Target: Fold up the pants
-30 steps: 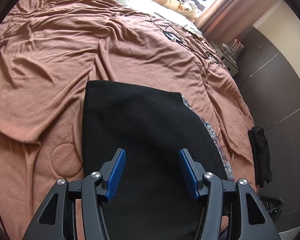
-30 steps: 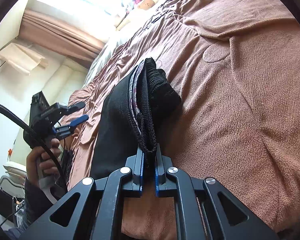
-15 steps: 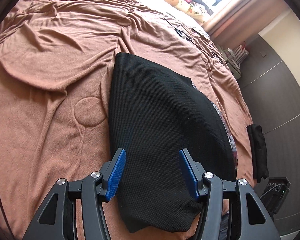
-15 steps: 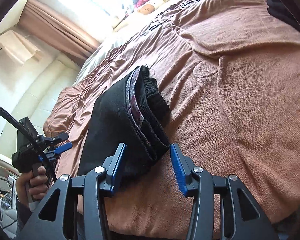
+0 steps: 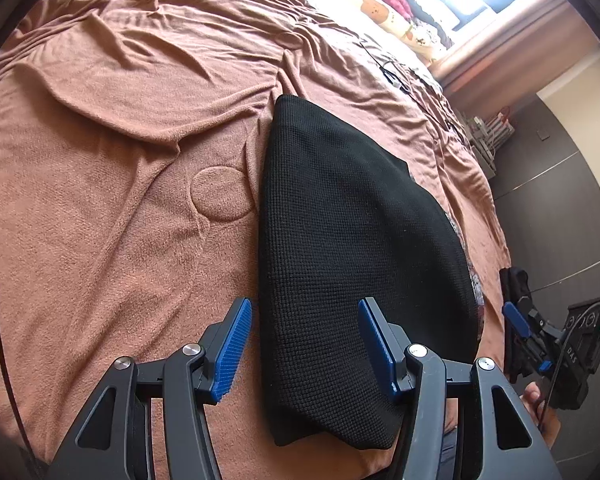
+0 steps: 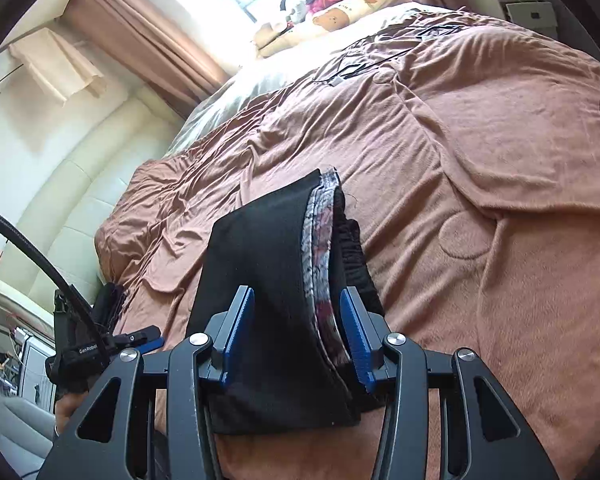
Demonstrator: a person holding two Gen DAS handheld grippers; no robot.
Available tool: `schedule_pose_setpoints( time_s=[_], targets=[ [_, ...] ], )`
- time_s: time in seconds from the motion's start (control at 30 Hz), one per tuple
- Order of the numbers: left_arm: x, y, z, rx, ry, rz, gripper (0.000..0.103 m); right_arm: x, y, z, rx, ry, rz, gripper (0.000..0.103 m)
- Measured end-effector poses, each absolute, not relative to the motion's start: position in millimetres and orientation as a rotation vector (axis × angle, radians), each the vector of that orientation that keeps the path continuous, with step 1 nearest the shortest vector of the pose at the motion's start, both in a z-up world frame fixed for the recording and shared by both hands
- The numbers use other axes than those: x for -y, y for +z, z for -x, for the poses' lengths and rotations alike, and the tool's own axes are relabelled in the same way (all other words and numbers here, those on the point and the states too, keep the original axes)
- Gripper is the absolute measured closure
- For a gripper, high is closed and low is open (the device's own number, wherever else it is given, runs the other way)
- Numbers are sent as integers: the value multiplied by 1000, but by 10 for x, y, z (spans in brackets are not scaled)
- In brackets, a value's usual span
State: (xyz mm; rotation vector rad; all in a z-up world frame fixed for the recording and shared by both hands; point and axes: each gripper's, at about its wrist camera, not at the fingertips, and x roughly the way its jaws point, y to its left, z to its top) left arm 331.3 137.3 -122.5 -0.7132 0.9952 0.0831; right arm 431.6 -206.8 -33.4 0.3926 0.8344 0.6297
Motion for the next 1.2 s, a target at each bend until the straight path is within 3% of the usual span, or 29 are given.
schedule_pose_setpoints(
  time_s=[0.57, 1.2],
  targets=[
    [-1439, -1386, -3282, -973, 95, 796, 45, 1324, -450, -5460, -998, 705, -318, 60],
    [-1387, -1575, -3251, -1002, 83, 819, 45, 1197, -738, -5772, -1038, 788, -382, 60]
  ],
)
